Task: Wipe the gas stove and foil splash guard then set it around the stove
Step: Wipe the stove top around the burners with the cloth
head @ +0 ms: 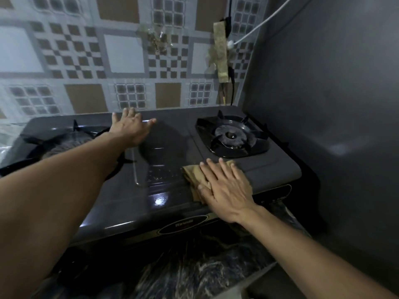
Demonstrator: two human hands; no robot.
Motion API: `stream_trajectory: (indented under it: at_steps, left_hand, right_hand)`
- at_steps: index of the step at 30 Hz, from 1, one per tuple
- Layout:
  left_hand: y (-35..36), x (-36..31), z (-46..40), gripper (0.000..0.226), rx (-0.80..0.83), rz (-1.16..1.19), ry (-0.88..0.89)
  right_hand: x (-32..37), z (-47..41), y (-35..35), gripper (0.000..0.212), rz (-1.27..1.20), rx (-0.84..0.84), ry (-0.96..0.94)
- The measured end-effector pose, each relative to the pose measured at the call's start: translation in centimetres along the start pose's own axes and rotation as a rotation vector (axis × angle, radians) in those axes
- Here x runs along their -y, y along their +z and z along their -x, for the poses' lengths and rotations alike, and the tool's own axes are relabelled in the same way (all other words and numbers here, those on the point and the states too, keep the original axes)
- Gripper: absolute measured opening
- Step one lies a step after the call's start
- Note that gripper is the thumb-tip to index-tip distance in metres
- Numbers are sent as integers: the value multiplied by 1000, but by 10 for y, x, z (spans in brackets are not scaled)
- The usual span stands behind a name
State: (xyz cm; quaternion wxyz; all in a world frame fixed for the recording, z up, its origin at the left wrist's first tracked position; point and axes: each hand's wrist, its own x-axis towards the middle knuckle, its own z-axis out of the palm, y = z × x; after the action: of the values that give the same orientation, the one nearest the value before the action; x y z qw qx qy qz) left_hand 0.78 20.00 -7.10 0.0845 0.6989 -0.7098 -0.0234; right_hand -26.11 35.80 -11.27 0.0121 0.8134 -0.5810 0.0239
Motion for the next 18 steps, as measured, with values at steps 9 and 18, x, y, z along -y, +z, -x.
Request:
stream_trajectory:
  at_steps: [9, 18]
  left_hand:
    - [-4, 54, 32, 83, 61, -53, -228]
    - [-3, 55, 20, 82, 161, 24, -243]
  right_hand:
    - [26, -74, -13, 62, -133, 158, -114]
    - [26, -156, -14, 62, -166, 232, -66]
